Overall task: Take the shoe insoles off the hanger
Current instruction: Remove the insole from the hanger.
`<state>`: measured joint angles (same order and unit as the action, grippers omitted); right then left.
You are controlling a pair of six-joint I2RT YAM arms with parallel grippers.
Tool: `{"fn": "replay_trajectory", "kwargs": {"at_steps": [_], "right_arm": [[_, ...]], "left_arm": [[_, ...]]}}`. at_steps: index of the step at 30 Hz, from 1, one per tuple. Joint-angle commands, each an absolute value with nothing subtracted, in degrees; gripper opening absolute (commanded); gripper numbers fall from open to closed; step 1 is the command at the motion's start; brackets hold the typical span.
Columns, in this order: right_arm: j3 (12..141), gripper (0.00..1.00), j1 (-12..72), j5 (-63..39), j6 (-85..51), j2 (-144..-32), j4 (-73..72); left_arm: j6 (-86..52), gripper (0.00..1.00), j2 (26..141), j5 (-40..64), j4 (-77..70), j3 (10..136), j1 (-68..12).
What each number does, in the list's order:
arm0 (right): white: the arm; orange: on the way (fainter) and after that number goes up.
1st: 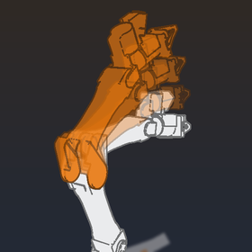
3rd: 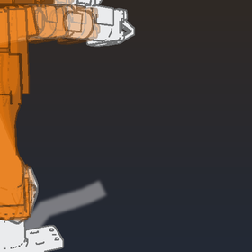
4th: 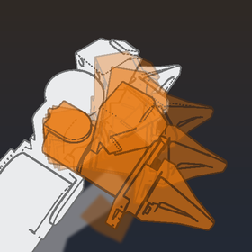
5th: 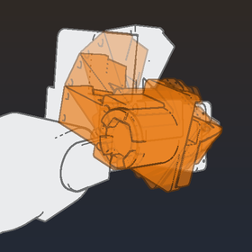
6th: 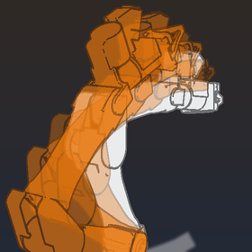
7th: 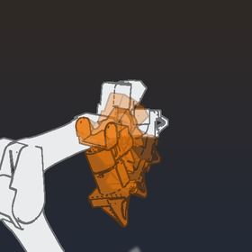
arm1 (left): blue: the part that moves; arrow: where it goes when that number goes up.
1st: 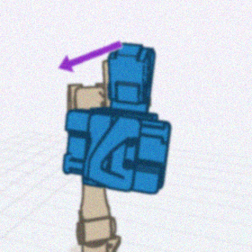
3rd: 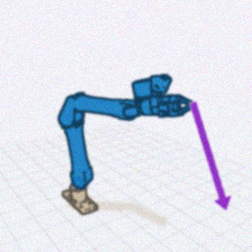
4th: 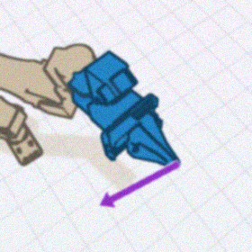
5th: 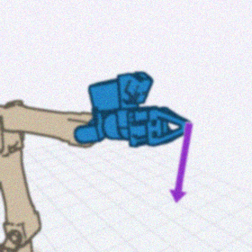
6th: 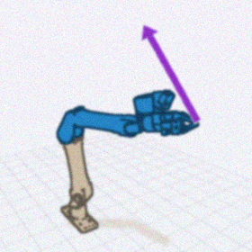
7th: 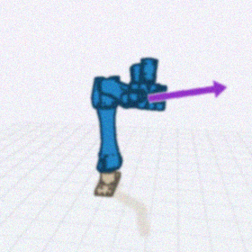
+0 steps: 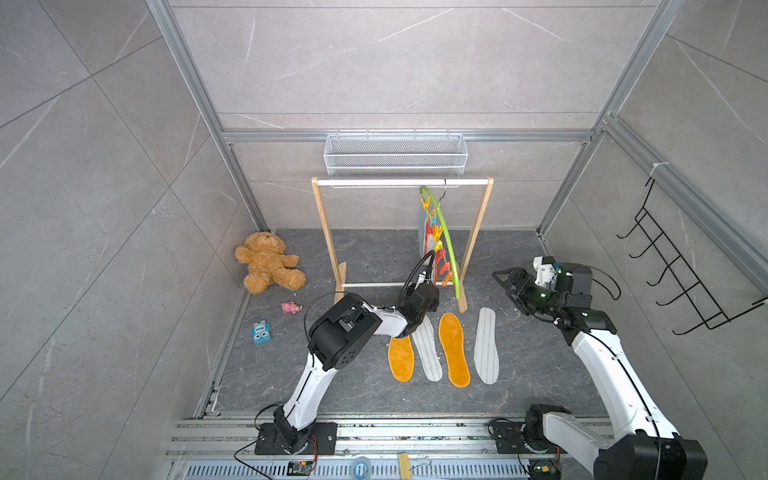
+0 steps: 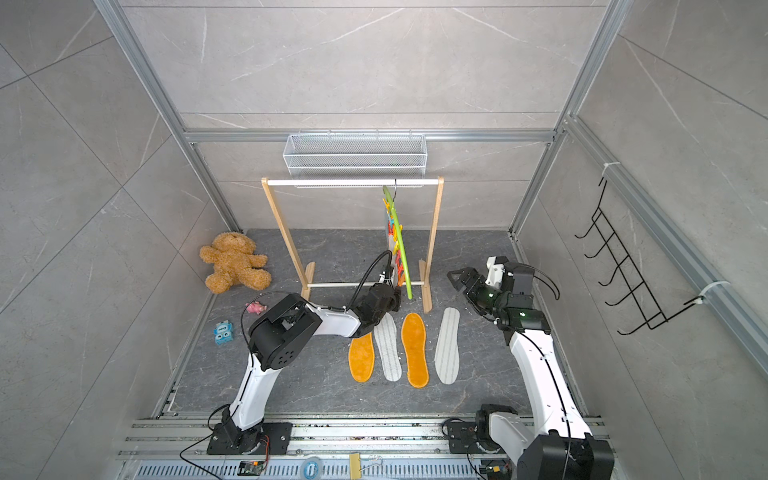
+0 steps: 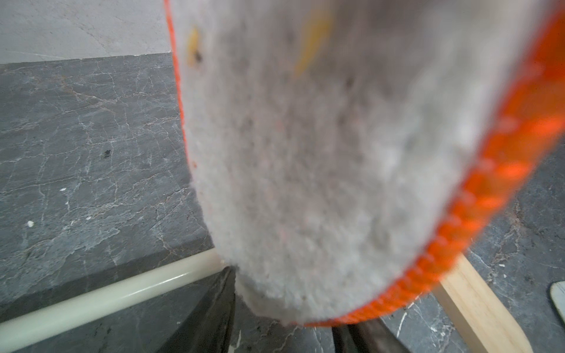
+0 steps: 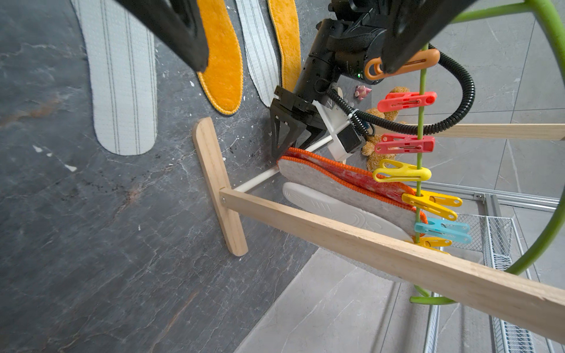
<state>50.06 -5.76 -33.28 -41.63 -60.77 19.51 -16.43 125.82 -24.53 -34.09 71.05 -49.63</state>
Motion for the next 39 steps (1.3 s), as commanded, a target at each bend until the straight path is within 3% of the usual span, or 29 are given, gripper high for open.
{"fn": "replay_trajectory", "kwargs": {"at_steps": [1, 14, 32, 39], "right_arm": [[49.5, 0.91, -6.0, -34.4, -42.3, -60.8, 18.3], [49.0, 0.91, -6.1, -35.1, -42.8, -60.7, 17.5], [48.1, 0.86, -6.1, -37.7, -45.8, -61.2, 14.2], [48.2, 0.78, -6.0, -39.2, -48.6, -61.7, 11.0]], "left_arm": [[-16.6, 0.49, 124.1, -25.8, -36.9, 69.9, -49.8], [-18.2, 0.4, 122.1, -26.1, -38.0, 67.1, -48.3], [-18.8, 0.0, 116.8, -26.8, -37.4, 65.0, -46.3], [-18.1, 0.0, 113.5, -28.1, -36.4, 63.8, -45.4]]}}
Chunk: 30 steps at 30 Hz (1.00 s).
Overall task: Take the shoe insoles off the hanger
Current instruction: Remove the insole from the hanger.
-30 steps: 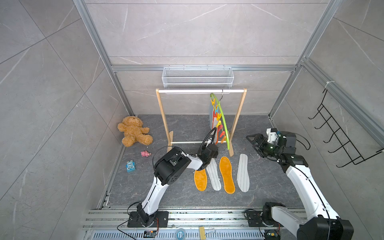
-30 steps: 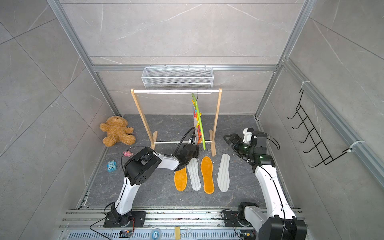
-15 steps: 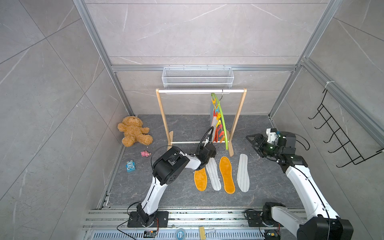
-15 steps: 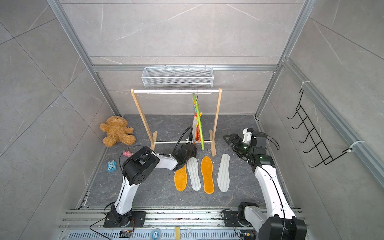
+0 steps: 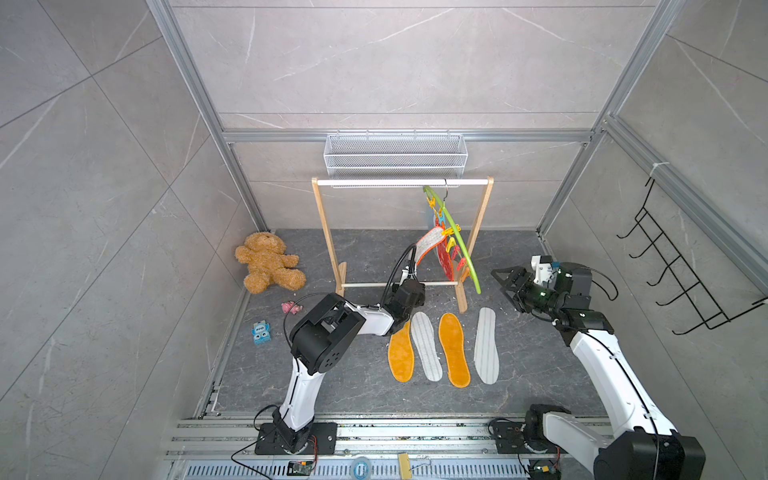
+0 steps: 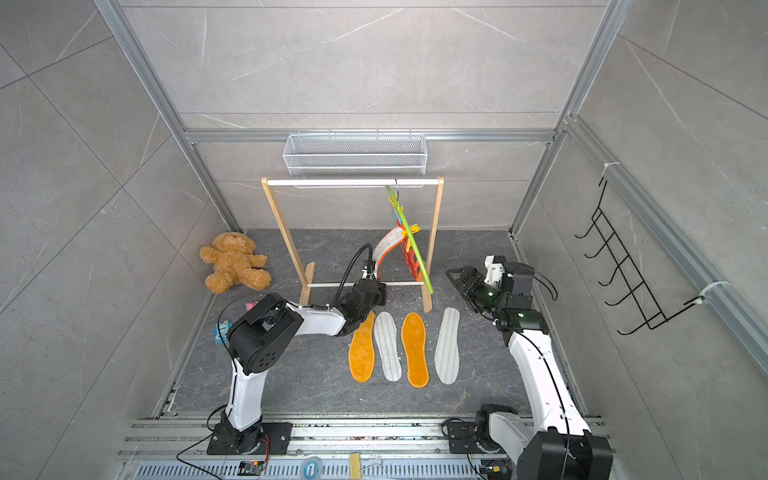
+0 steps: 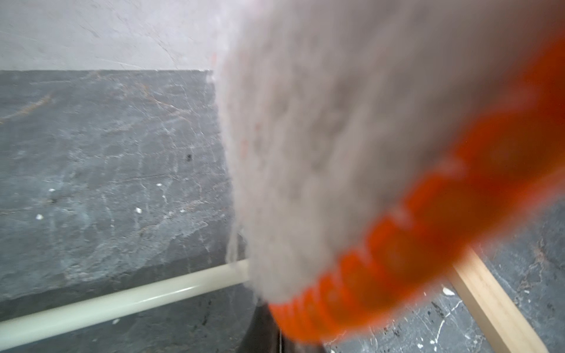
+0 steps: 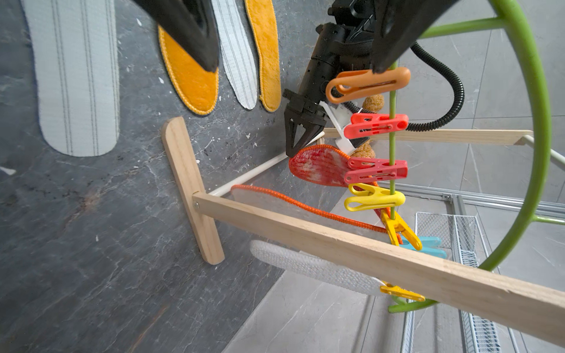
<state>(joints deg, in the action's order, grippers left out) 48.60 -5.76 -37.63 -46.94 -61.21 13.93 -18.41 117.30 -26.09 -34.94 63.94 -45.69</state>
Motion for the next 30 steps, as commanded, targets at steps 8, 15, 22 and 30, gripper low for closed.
{"fn": "replay_trajectory", "kwargs": {"at_steps": [8, 15, 22, 30], "right_arm": [[49.6, 0.78, -6.0, -41.2, -53.9, -63.4, 5.1], [49.2, 0.81, -3.4, -40.0, -62.5, -64.1, -3.2], [50.0, 0.74, 5.7, -32.3, -66.4, -66.1, -8.2], [54.3, 0.59, 11.6, -25.8, -66.3, -70.3, -9.1]], "left_arm": [[-17.4, 0.0, 109.8, -27.7, -33.8, 62.4, -44.1], [-16.0, 0.0, 106.5, -25.7, -30.9, 60.9, -42.8], [-15.7, 0.0, 103.3, -24.8, -28.1, 60.0, -41.3], [-15.8, 0.0, 100.8, -21.6, -24.7, 59.4, -38.7]]}}
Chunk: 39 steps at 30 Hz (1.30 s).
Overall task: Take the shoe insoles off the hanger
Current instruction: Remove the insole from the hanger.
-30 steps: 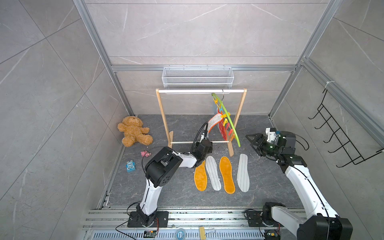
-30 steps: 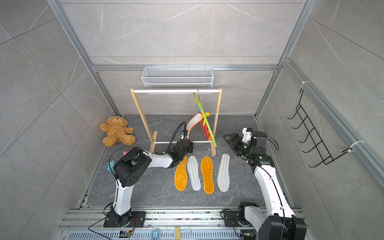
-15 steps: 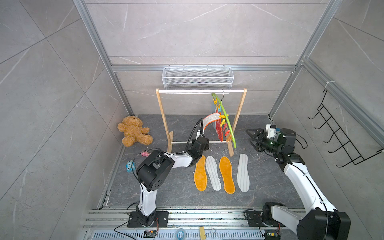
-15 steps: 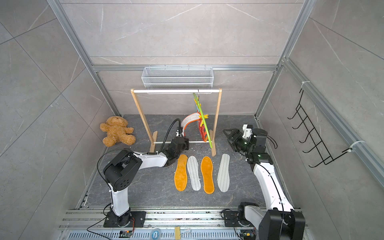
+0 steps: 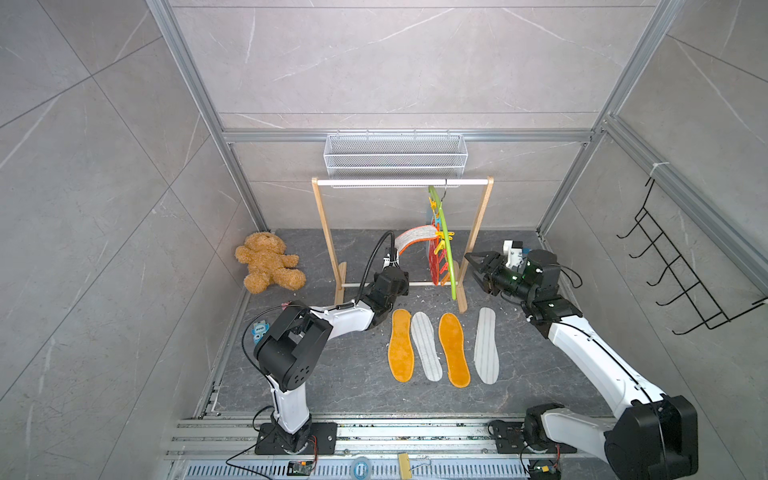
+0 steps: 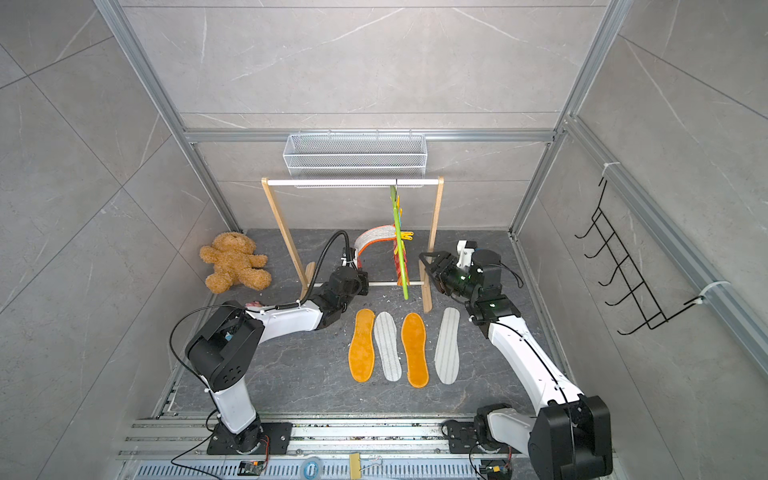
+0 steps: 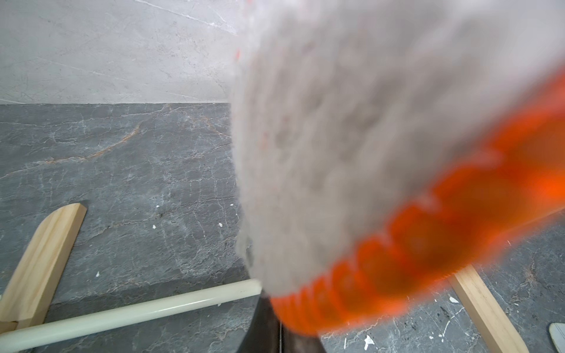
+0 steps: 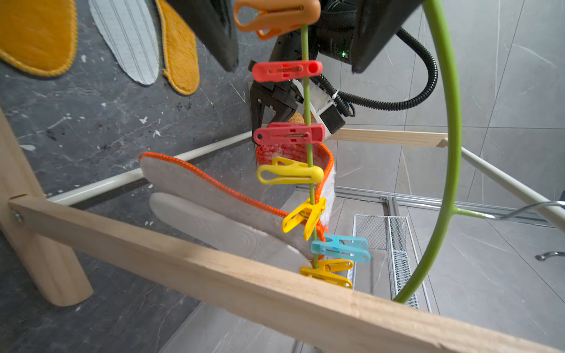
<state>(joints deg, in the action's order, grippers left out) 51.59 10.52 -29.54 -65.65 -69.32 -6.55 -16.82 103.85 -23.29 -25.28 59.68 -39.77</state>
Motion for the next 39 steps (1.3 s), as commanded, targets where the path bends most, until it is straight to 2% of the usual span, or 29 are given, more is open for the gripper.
{"fn": "replay_trajectory", "kwargs": {"at_steps": [1, 13, 24, 35, 39], "right_arm": [[54.6, 0.59, 12.1, -25.0, -66.7, -71.0, -9.4], [56.7, 0.69, 17.5, -16.0, -74.1, -78.3, -20.6], [57.4, 0.6, 20.5, -7.6, -78.6, -82.4, -27.0], [58.3, 0.59, 21.4, -2.3, -81.9, -85.9, -29.4], [59.2, 0.55, 21.9, -1.3, -82.8, -87.6, -30.1]], "left_arm": [[-16.0, 0.0, 100.5, -21.0, -24.2, 59.4, -38.2], [-16.1, 0.0, 101.0, -15.8, -18.3, 63.5, -34.5], [-16.2, 0.0, 101.5, -14.8, -17.6, 64.8, -33.8], [-16.4, 0.0, 101.9, -13.4, -17.0, 66.0, -33.2], [-16.4, 0.0, 101.9, -13.0, -16.9, 66.2, -33.0]]}}
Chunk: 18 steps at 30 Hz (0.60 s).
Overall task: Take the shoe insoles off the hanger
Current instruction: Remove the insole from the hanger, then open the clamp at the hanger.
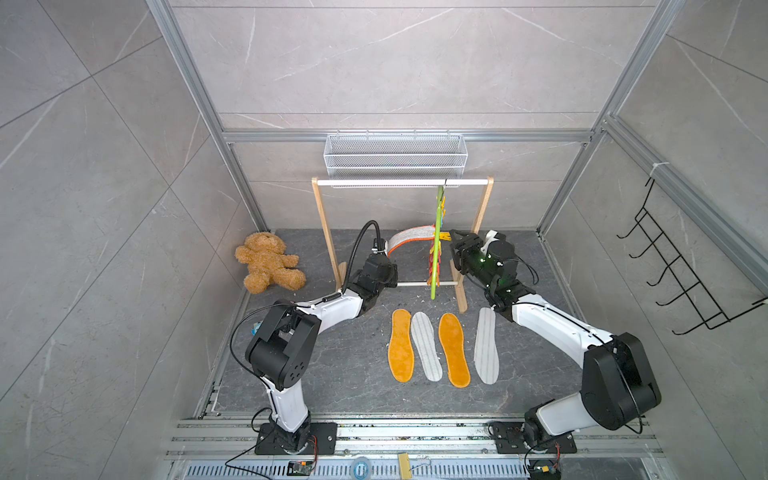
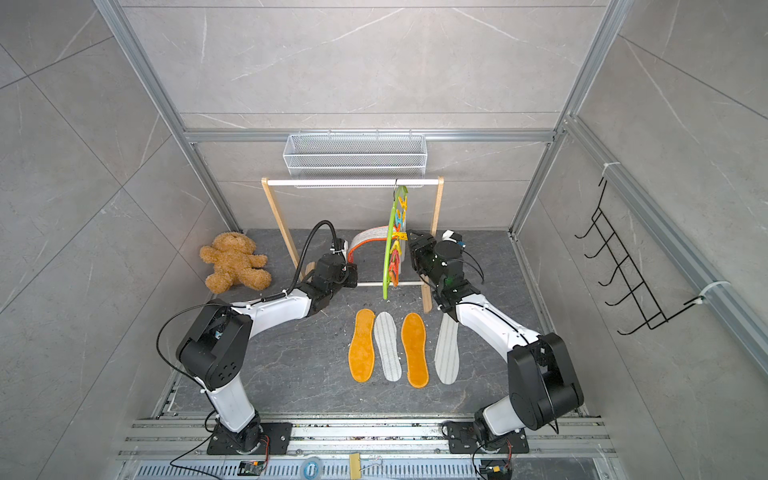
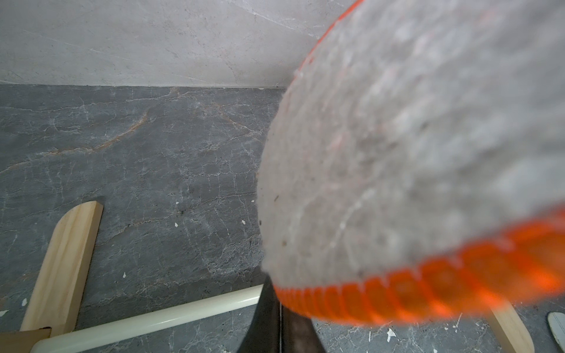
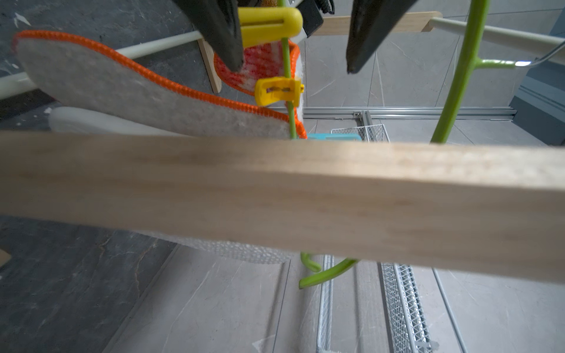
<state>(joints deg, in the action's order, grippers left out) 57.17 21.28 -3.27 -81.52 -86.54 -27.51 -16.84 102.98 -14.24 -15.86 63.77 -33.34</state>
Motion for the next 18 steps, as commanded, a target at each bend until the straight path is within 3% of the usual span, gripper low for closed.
{"fn": "replay_trajectory", "kwargs": {"at_steps": [1, 18], "right_arm": [[59.4, 0.54, 22.0, -1.1, -83.0, -87.9, -30.3], [61.6, 0.46, 22.2, 0.5, -84.5, -91.4, -30.7]], "left_arm": [[-16.3, 0.0, 101.9, -12.8, -16.9, 66.2, -33.0], [-16.4, 0.0, 101.5, -12.2, -16.4, 66.2, -33.0]]}}
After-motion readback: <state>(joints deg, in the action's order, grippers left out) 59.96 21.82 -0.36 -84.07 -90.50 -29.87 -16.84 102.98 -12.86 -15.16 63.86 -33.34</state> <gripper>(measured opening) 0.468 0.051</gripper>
